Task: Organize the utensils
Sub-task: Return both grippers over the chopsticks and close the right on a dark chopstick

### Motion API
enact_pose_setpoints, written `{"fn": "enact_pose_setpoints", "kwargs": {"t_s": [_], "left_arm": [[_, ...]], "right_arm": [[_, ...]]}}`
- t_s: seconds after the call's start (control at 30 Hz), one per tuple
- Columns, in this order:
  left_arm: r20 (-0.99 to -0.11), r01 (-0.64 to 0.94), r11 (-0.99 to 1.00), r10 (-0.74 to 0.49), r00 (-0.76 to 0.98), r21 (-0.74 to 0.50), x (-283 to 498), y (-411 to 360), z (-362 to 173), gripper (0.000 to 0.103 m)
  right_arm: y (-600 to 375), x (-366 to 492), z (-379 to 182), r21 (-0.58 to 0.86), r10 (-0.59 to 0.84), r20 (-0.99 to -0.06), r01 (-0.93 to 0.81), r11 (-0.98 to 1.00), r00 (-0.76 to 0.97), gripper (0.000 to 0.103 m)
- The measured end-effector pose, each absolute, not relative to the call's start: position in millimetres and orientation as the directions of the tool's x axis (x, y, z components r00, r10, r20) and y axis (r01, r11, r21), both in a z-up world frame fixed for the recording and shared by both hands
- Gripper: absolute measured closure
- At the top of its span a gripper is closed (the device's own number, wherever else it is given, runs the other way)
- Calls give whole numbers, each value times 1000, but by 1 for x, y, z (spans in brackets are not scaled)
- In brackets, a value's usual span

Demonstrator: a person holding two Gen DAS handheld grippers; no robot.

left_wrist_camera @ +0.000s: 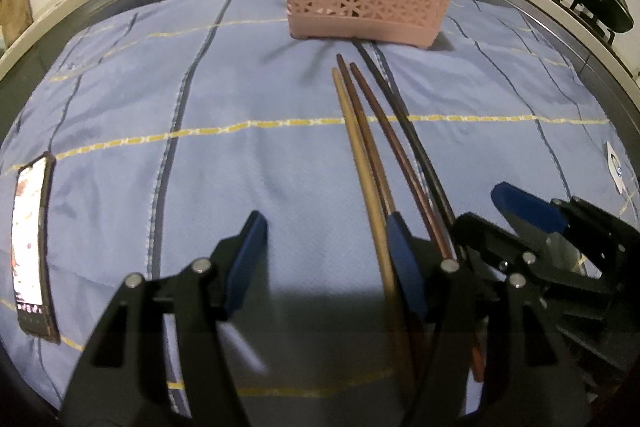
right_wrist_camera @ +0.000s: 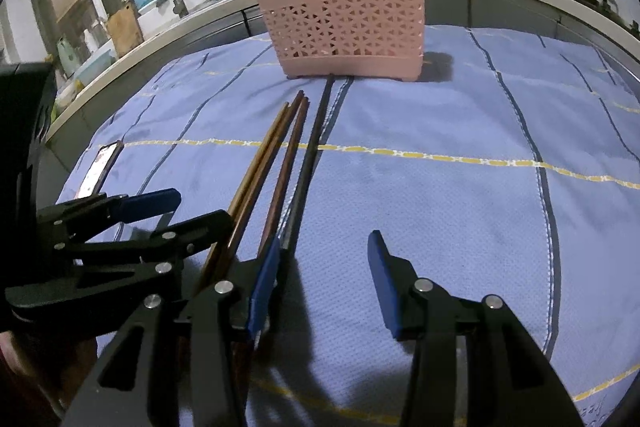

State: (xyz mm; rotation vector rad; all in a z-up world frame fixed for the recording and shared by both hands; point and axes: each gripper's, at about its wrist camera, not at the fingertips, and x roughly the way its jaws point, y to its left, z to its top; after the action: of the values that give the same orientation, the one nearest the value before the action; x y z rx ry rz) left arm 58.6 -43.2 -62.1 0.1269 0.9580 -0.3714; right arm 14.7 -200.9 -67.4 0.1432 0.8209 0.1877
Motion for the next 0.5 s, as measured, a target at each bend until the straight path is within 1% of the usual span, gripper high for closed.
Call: {"fn": "enact_pose_setpoints", "kwargs": {"t_s": [0.2,0.3,0.4,0.43,0.47,0.5], "left_arm": [[-818,358,933,-242,522,-48,59,-39,-62,42],[-819,356,934,-234,523,-40,61,-40,-62,40],[-827,356,934,-189,530,15,65,-48,-65,35],[-826,356,934,-173,536,35,66,-51,-66,32],[-824,352,935,-171,540,37,67,-51,-66,31],[-825,345,938,-173,539,29,68,-50,-66,30]], "right_arm": [[-191,15,-68,123,179,-715,-131,984,676,57],[-189,16,-70,84,149,-714,-128,988,684,60],[-184,15,-72,13,102,-710,-132,991,697,68],[-183,14,-72,7,100,-709,-134,991,699,72],[-184,14,-72,0,93,-707,-132,991,701,78],[-185,13,-72,-19,74,-705,-123,992,705,81]]}}
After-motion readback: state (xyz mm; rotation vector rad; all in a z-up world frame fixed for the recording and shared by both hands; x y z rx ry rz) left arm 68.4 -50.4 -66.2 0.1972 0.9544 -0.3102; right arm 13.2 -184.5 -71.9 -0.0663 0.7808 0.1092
